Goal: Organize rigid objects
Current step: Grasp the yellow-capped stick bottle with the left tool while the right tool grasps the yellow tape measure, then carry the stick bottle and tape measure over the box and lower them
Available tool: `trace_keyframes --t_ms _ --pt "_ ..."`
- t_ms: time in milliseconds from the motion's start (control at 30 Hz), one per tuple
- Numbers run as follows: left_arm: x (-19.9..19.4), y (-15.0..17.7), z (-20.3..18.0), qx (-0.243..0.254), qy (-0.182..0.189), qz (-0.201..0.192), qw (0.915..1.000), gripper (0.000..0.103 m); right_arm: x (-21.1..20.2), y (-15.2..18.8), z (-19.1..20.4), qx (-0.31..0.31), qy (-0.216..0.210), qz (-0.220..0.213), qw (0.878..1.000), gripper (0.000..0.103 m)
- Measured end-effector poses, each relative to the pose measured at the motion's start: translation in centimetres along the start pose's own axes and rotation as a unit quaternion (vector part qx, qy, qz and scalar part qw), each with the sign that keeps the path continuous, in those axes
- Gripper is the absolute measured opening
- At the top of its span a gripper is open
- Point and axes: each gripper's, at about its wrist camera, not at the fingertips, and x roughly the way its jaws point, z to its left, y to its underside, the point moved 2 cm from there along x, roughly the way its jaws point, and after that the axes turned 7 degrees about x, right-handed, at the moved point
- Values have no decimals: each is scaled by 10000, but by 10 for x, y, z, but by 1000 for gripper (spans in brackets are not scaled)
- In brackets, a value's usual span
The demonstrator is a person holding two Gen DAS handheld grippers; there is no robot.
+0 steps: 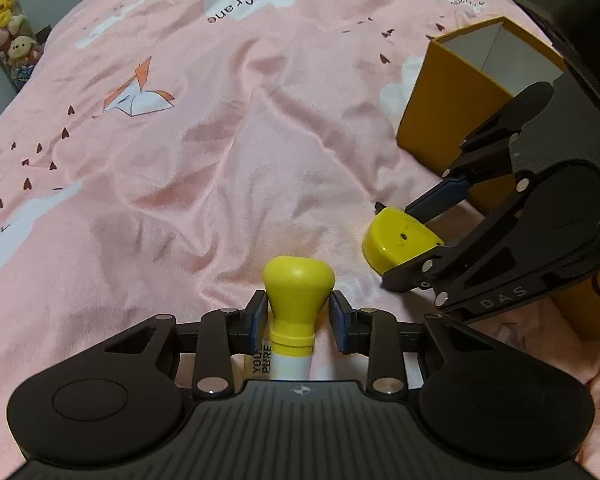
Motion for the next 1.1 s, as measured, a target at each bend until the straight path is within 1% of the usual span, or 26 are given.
trace_keyframes --t_ms 133,267,400,467,533,600,733,867,967,1100 --pt "-12 2 -7 -5 -104 -62 9999 36 -13 7 7 -218 23 -169 9996 52" --pt "-33 2 -13 -132 -102 -332 9993 36 -36 16 13 -404 -3 -411 9983 52" --pt "-52 1 -21 -289 -66 -485 9984 35 -61 26 16 -547 -129 -630 9964 52" --pt "-62 0 -26 -355 23 -529 9980 35 -74 32 18 -675 -131 -743 9949 52" --pt "-72 -2 -34 -361 85 -607 9975 35 -87 37 19 -757 -166 -812 9937 52" --pt "-80 -4 -41 -332 57 -679 9971 35 -98 41 19 -817 -233 -861 9927 52" --pt "-101 -12 -57 -308 88 -889 9955 35 -121 51 16 -929 -209 -1015 9903 52" --pt "-116 -25 -74 -317 248 -1037 9938 35 -143 56 4 -871 -268 -1132 9894 52" --pt "-120 -37 -86 -269 355 -1111 9928 35 -159 62 -6 -918 -175 -1198 9884 52" --pt "-116 -58 -104 -90 480 -1141 9923 35 -173 67 -25 -827 -156 -1149 9898 52"
